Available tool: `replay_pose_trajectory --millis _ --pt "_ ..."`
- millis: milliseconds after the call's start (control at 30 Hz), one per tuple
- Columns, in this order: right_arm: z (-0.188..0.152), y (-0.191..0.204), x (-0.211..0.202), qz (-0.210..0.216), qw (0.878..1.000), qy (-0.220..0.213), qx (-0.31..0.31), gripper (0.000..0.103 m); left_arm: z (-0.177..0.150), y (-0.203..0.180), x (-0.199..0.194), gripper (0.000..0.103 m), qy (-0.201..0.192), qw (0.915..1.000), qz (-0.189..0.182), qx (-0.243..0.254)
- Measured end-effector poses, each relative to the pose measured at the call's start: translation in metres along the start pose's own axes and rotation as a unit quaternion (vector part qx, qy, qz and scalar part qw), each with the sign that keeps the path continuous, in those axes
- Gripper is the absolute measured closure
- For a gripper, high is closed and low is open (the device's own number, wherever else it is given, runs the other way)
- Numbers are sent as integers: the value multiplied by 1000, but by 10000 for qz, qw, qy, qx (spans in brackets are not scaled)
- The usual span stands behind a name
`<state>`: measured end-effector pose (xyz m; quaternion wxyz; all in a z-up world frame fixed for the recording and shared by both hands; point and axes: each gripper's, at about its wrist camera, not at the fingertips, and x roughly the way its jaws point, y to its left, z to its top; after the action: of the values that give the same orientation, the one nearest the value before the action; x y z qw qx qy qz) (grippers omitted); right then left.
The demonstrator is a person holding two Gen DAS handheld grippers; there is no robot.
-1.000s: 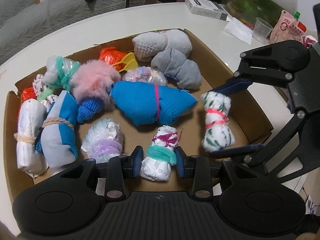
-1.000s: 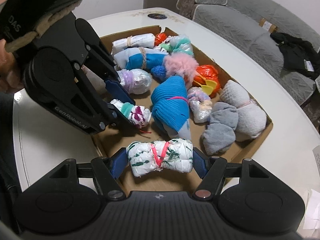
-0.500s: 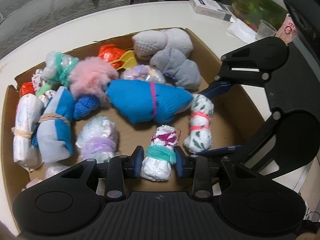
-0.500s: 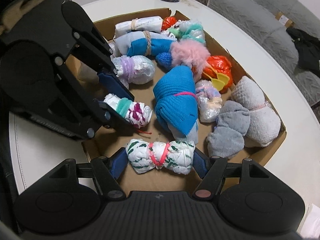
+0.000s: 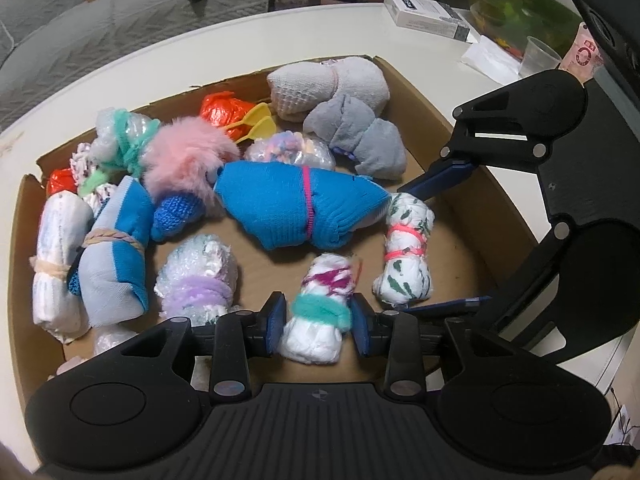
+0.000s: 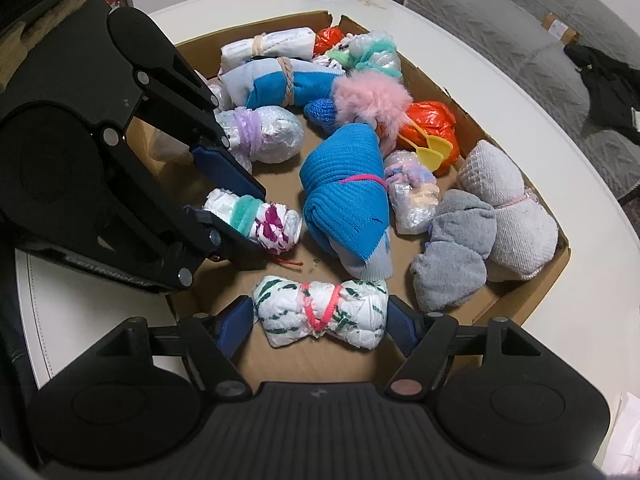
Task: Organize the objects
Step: 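Carry both white patterned bundles into the box and lower them, then open both tools to release the bundles in the box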
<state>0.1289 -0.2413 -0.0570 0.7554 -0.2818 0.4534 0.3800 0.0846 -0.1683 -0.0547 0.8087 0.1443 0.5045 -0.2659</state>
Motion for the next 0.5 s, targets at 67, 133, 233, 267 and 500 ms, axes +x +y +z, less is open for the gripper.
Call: replay_pose_trajectory --millis 67,133,233,267,500 --pt "0 0 0 2 10000 12 7 33 0 0 -1 54 -24 10000 2 -32" --pt "1 0 0 -16 10000 27 33 31 1 0 -1 43 -50 9999 -5 -103" --pt "2 -2 2 -28 9999 53 84 29 1 -1 -4 31 -150 9998 37 -146" --pt "2 -1 1 -36 9999 55 85 28 0 -1 -5 29 -160 9997 58 -171" --pt "2 -1 -3 -93 9998 49 167 19 -2 -1 -17 18 -334 9987 39 -371"
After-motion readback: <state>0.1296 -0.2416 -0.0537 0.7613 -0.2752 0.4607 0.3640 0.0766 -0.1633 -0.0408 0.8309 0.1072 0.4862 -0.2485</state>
